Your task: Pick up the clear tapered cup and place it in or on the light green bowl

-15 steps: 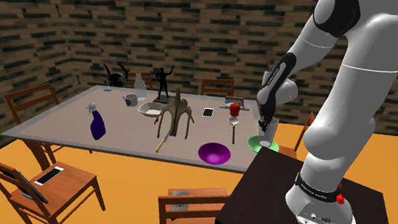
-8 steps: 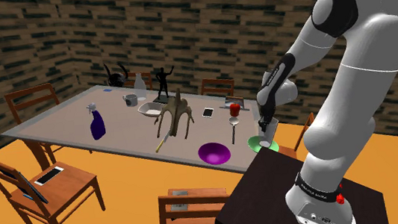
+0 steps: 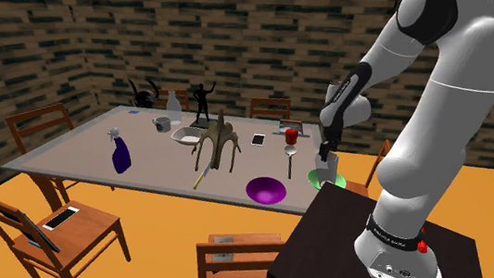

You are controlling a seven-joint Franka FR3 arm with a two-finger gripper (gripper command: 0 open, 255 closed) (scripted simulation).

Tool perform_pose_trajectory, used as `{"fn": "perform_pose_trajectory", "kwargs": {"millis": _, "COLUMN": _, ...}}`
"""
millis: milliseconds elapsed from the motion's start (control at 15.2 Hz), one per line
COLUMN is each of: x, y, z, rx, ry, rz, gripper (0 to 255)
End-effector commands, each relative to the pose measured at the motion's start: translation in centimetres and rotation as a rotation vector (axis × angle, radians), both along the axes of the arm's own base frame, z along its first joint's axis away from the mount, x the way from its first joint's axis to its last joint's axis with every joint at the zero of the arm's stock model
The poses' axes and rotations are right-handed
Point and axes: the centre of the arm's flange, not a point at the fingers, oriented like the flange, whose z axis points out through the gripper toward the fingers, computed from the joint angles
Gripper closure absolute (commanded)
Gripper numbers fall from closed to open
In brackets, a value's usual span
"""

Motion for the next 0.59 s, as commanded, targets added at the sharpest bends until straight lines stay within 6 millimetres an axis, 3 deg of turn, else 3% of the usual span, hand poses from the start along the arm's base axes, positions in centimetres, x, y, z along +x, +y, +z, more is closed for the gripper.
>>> {"fn": "perform_pose_trajectory", "kwargs": {"millis": 0, "x": 0.0, "y": 0.4, "z": 2.1, "rx": 0.001, "ry": 0.002, "rz": 0.000, "gripper": 0}}
{"fn": "perform_pose_trajectory", "kwargs": {"millis": 66, "x": 0.0, "y": 0.5, "z": 3.2, "rx": 0.001, "ry": 0.002, "rz": 0.000, "gripper": 0}}
{"fn": "perform_pose_trajectory", "kwargs": {"millis": 528, "x": 0.0, "y": 0.5, "z": 3.2, "rx": 0.001, "ry": 0.002, "rz": 0.000, "gripper": 0}}
